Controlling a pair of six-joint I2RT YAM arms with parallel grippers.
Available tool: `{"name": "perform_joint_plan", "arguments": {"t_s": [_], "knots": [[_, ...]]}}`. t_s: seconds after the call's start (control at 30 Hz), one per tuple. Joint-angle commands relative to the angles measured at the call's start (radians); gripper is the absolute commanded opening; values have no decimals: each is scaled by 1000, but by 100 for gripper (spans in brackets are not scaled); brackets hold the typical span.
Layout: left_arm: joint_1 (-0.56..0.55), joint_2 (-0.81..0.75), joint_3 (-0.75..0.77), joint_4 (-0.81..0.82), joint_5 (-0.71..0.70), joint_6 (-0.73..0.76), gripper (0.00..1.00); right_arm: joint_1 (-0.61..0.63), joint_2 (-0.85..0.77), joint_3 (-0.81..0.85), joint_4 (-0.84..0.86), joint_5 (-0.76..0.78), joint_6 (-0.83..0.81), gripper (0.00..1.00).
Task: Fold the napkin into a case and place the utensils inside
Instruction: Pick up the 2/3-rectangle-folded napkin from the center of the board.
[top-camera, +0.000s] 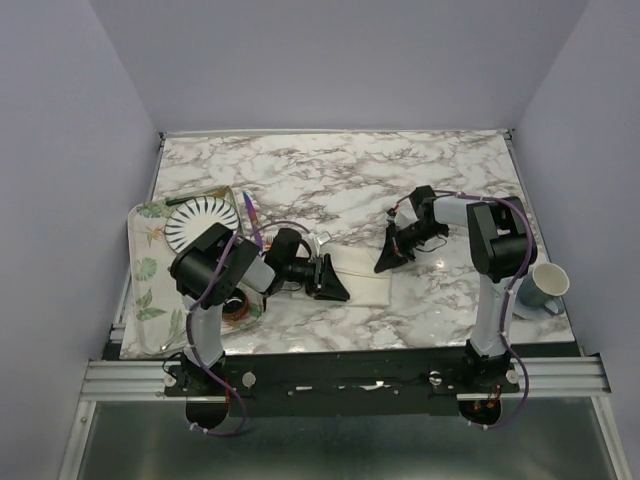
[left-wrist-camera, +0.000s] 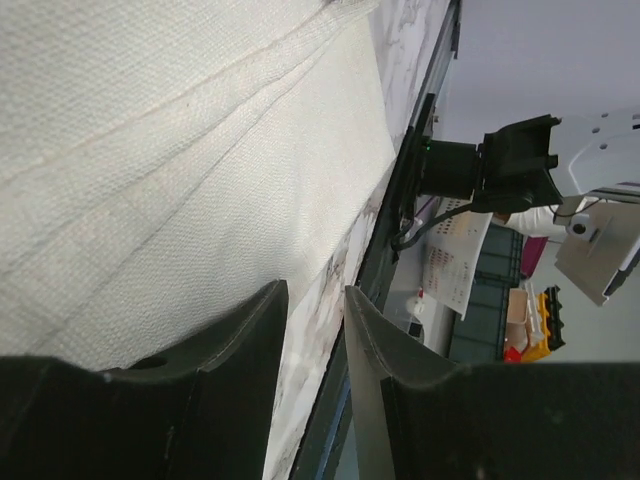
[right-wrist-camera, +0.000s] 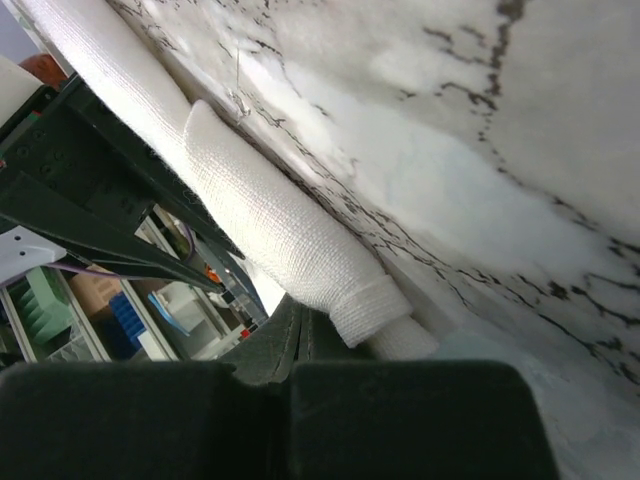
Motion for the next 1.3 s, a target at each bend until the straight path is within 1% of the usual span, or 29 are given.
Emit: {"name": "perform_joint_plan", "arguments": {"t_s": [0.0, 0.07, 0.1, 0.13, 0.17, 0.2, 0.23, 0.27, 0.3, 0.33, 0.37, 0.4, 0.43, 0.47, 0.5, 0.53, 0.6, 0.63, 0.73, 0.77, 0.87, 0.9, 0.97, 1.1, 1.27], "knots": [[25, 61, -26, -60, -33, 58, 46, -6, 26, -42, 4, 218, -35, 1], [29, -32, -7, -108, -42, 98, 48, -4, 24, -45, 5, 218, -36, 1], [29, -78, -4, -166, -48, 118, 50, -4, 27, -43, 5, 219, -36, 1], [29, -180, 17, -212, -57, 200, 53, -3, 29, -42, 7, 221, -36, 1], [29, -234, 35, -288, -100, 264, 54, -1, 27, -42, 5, 221, -38, 1], [25, -288, 54, -442, -125, 344, 55, 0, 24, -40, 5, 225, -43, 1], [20, -386, 97, -540, -154, 430, 57, 2, 24, -39, 5, 227, -46, 1], [2, -429, 118, -630, -236, 616, 58, 4, 23, -37, 5, 228, -46, 1], [-15, -466, 135, -780, -275, 708, 59, 4, 23, -37, 5, 228, -49, 1], [-35, -527, 172, -857, -342, 793, 60, 5, 20, -37, 4, 230, -50, 1], [-78, -557, 180, -916, -405, 948, 61, 7, 20, -39, 4, 231, -52, 1], [-101, -583, 174, -980, -497, 1016, 61, 7, 18, -39, 5, 231, -53, 1], [-122, -638, 148, -1001, -554, 1090, 61, 8, 18, -39, 4, 235, -53, 1], [-150, -669, 125, -1001, -601, 1139, 61, 10, 21, -37, 4, 235, -55, 1], [-191, -696, 99, -989, -669, 1243, 61, 10, 21, -36, 2, 235, -56, 1], [-230, -732, 51, -982, -709, 1291, 62, 10, 23, -34, 2, 239, -56, 1], [-280, -746, 13, -946, -773, 1387, 62, 14, 26, -31, -2, 241, -58, 1], [-335, -744, -16, -927, -833, 1415, 62, 16, 26, -31, -4, 241, -59, 1], [-408, -711, -52, -834, -927, 1492, 62, 17, 29, -23, -16, 241, -70, 1], [-425, -695, -56, -811, -933, 1507, 61, 19, 30, -20, -19, 241, -72, 1], [-478, -640, -81, -728, -1010, 1569, 60, 20, 37, -13, -28, 242, -78, 1], [-489, -629, -89, -672, -1021, 1584, 60, 22, 40, -11, -30, 242, -78, 1], [-527, -593, -105, -633, -1059, 1625, 59, 22, 41, -8, -33, 241, -81, 1], [-566, -522, -119, -547, -1105, 1678, 56, 22, 47, 1, -45, 241, -89, 1], [-581, -438, -122, -495, -1145, 1739, 48, 23, 53, 6, -50, 236, -90, 1]]}}
